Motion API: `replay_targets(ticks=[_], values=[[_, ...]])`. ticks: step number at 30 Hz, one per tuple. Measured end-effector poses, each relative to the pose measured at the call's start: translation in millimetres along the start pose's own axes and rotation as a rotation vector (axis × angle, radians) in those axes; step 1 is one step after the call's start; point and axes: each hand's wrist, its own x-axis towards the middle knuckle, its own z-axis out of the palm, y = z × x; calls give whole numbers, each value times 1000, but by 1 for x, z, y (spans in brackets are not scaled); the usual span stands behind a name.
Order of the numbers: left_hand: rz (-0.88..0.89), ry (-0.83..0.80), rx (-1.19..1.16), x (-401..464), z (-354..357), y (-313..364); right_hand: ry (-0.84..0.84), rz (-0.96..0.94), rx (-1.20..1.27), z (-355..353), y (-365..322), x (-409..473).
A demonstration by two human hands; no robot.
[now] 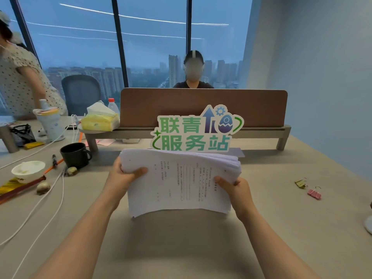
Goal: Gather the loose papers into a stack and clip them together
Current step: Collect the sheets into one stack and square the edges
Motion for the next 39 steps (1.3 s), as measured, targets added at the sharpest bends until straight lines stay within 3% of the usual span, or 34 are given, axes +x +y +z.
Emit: replay_targets(ticks=[5,13,18,27,33,39], values=[[-107,120,-53,-9,15,-20,-16,10,-18,5,4,-4],[47,176,13,-7,30,2,135,-128,2,6,2,2],[12,135,-65,-13,30,-5,232,-311,-128,-1,3,-2],[-29,316,-109,4,44,36,229,-725,-647,3,-34,22],[-77,387,-71,10,47,40,223,-769,-681,-4,-26,23],[-76,359,-40,8,44,37,198,-750,-686,-4,-27,23]])
